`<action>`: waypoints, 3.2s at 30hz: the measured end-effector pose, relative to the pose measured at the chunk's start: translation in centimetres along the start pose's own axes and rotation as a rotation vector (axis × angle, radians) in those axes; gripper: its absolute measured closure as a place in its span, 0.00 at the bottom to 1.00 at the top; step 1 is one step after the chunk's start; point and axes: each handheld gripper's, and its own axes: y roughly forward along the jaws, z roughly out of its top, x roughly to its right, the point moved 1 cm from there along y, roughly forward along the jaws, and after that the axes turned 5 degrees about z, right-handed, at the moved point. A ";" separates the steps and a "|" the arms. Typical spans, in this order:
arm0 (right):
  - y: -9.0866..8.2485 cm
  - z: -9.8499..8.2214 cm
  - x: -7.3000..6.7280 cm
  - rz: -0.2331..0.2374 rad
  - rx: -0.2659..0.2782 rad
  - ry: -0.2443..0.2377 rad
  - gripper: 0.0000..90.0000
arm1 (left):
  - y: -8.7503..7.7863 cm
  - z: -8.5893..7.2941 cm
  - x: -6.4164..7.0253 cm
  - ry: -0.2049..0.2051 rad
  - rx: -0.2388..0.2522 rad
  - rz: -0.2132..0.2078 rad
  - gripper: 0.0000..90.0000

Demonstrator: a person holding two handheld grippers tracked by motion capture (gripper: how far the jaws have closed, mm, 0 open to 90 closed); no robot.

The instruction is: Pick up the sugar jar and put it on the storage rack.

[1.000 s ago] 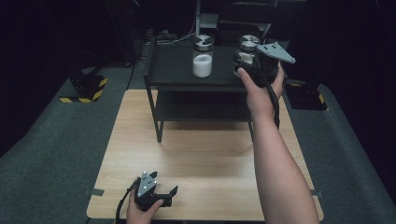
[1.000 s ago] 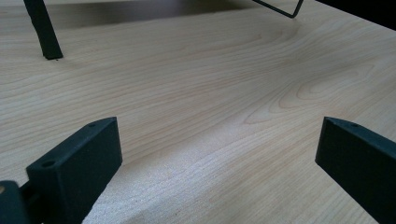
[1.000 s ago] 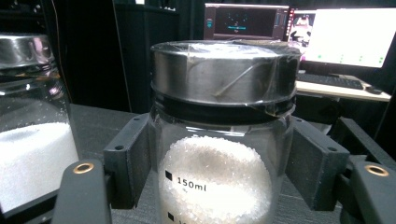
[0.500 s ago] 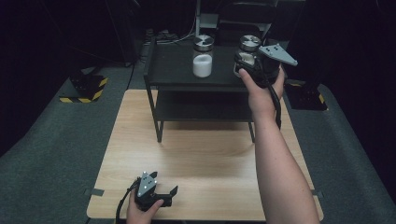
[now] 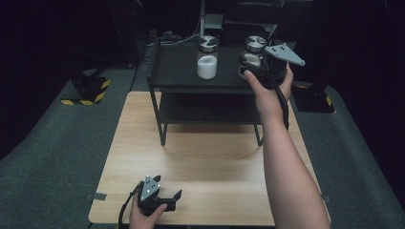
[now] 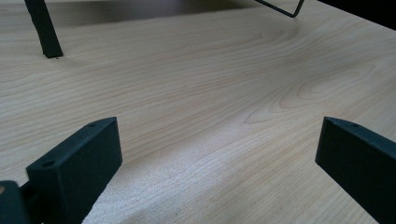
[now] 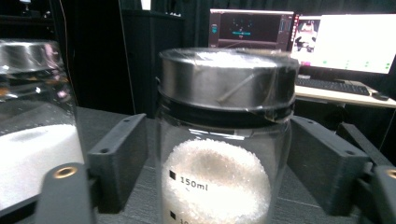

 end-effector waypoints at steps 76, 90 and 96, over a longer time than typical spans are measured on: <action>-15.2 -14.4 2.0 0.166 0.032 -0.024 0.00 | 0.0 0.1 0.8 0.019 -0.003 0.035 0.01; -18.3 -20.6 2.4 0.150 -0.018 0.002 0.00 | 0.0 0.0 1.0 0.027 0.007 0.040 0.01; -19.3 -23.2 2.7 0.128 -0.055 0.025 0.00 | 0.0 -0.1 1.0 0.025 0.014 0.042 0.01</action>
